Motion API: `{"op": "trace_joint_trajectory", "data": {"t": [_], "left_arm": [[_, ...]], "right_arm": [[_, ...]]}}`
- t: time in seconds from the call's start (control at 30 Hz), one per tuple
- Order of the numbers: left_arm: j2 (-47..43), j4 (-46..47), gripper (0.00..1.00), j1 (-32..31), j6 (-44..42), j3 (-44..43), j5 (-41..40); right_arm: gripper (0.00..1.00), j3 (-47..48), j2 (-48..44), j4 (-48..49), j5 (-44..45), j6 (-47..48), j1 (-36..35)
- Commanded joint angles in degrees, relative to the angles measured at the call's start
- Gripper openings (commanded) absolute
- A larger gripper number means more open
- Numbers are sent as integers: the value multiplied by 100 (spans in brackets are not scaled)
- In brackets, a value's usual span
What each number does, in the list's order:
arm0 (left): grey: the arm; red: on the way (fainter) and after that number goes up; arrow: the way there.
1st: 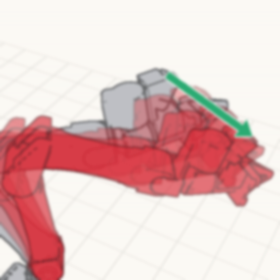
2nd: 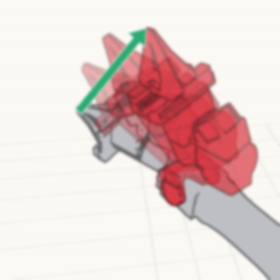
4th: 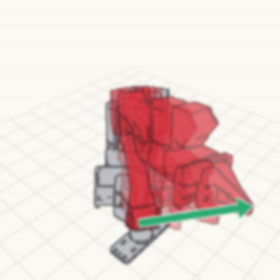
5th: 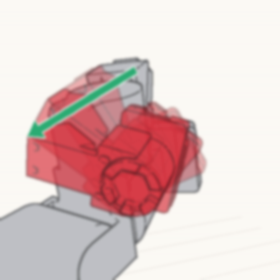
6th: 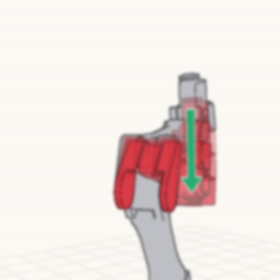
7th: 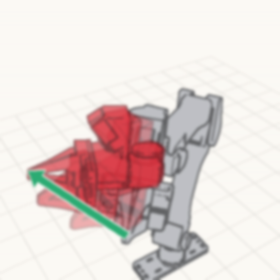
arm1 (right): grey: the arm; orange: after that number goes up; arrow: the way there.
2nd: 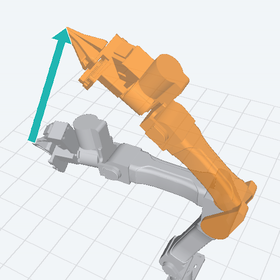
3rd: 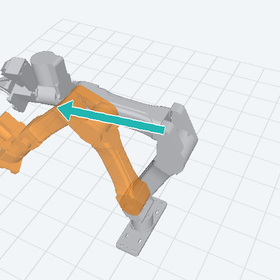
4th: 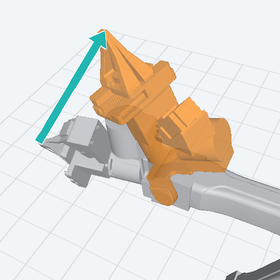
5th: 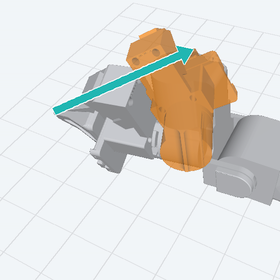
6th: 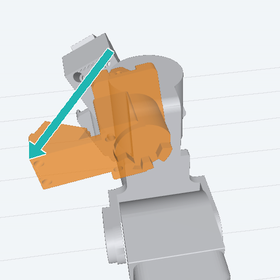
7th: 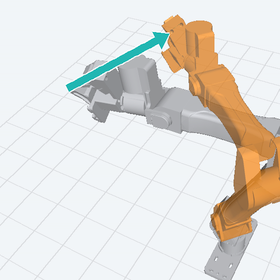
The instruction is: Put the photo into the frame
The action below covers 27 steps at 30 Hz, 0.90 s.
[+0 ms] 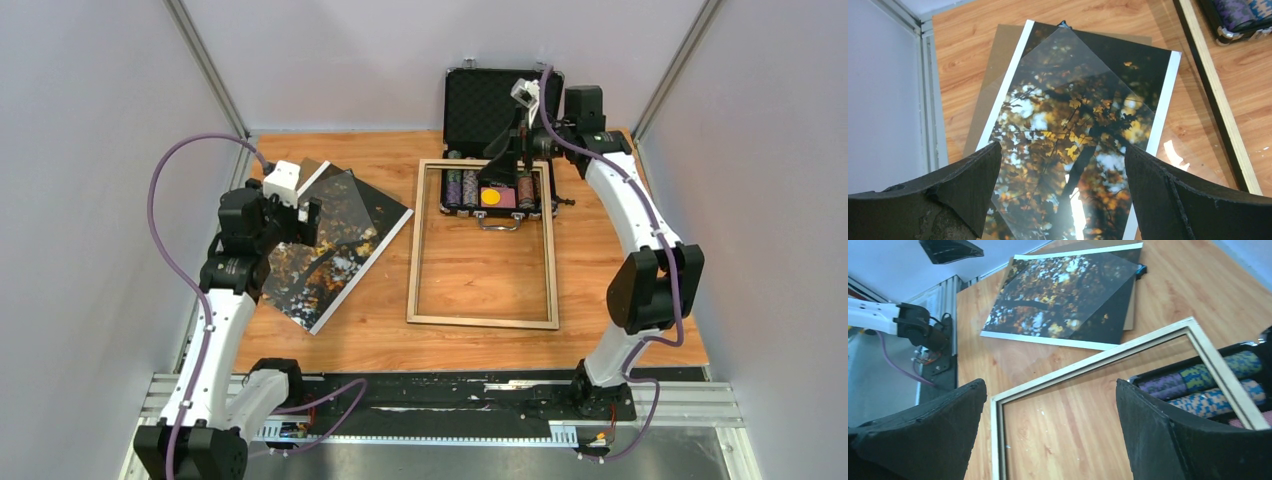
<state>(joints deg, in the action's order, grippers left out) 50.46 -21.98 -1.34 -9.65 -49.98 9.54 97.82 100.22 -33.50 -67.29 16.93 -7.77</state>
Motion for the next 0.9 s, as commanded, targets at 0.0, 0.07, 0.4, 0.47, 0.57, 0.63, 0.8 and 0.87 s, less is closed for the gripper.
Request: {"op": "trace_joint_trajectory", "data": {"t": [0.0, 0.07, 0.4, 0.47, 0.57, 0.63, 0.8, 0.87], "left_arm": [[328, -398, 100, 54, -269, -441, -153], [560, -816, 100, 71, -401, -628, -24], [1253, -1719, 100, 859, -448, -866, -194], [1384, -1831, 100, 1050, -455, -900, -213], [1591, -1926, 100, 1323, -466, -928, -246], [1704, -1952, 100, 1489, -459, -924, -224], [2081, -2031, 100, 1864, -395, -945, -31], [2359, -2077, 100, 1967, -372, -986, -4]], "right_arm": [[100, -9, 31, 22, 93, -516, -480], [100, -111, 34, 115, 951, -493, -1031], [100, 597, 1281, 272, 2643, -1348, -2664], [100, 743, 1540, 273, 2892, -1384, -2911], [100, 959, 1923, 273, 3233, -1594, -3178], [100, 1084, 2155, 272, 3387, -1827, -3280], [96, 1324, 2668, 281, 3495, -2378, -3341], [94, 1382, 2828, 280, 3541, -2564, -3351]]}}
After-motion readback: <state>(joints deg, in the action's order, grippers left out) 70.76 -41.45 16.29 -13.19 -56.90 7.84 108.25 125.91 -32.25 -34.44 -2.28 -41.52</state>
